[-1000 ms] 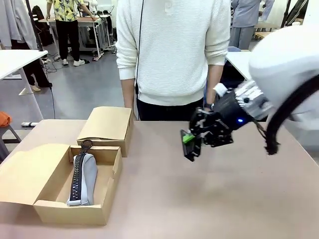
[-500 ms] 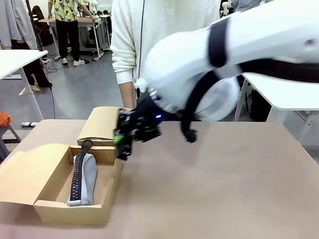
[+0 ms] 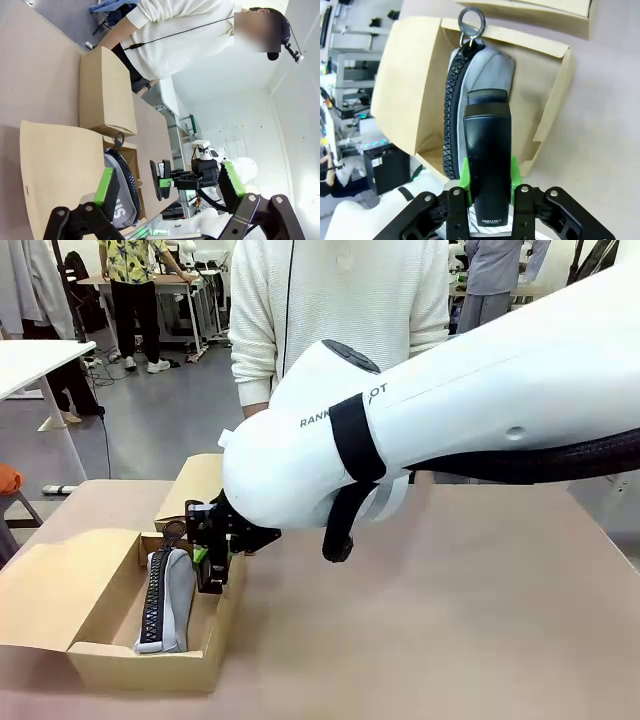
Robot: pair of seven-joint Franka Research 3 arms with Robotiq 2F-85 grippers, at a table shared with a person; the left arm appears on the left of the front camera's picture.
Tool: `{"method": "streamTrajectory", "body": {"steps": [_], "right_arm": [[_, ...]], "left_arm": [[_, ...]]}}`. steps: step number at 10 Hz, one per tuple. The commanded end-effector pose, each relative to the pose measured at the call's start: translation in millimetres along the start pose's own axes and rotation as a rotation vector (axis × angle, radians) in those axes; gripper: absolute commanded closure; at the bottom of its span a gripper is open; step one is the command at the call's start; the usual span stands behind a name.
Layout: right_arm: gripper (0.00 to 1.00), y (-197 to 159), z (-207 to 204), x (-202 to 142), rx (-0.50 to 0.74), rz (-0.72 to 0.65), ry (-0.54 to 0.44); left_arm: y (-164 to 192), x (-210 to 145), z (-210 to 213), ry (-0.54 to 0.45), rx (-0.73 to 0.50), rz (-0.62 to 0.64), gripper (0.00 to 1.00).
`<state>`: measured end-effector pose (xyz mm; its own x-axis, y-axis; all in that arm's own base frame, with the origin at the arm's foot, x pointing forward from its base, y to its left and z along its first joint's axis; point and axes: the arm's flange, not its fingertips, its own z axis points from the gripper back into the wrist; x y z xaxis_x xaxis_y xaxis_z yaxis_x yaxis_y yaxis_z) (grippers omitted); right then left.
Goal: Place items inside the box.
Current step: Pick up a Pencil pouch or Stapler and place it inside the Mailer Box closest to the robot.
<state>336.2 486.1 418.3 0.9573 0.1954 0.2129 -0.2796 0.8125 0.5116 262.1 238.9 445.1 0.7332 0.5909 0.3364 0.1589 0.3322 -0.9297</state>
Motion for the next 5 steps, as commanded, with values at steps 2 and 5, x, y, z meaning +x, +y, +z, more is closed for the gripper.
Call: {"method": "streamTrajectory", "body": {"steps": [2, 5], "right_arm": [[0.68, 12, -18, -6, -0.068, 0.056, -0.012], [0.68, 20, -33, 0, -0.067, 0.056, 0.015]], "left_arm": [[-2, 1, -1, -0.013, -0.024, -0.012, 0.00], [-2, 1, -1, -0.013, -0.024, -0.012, 0.00]]}}
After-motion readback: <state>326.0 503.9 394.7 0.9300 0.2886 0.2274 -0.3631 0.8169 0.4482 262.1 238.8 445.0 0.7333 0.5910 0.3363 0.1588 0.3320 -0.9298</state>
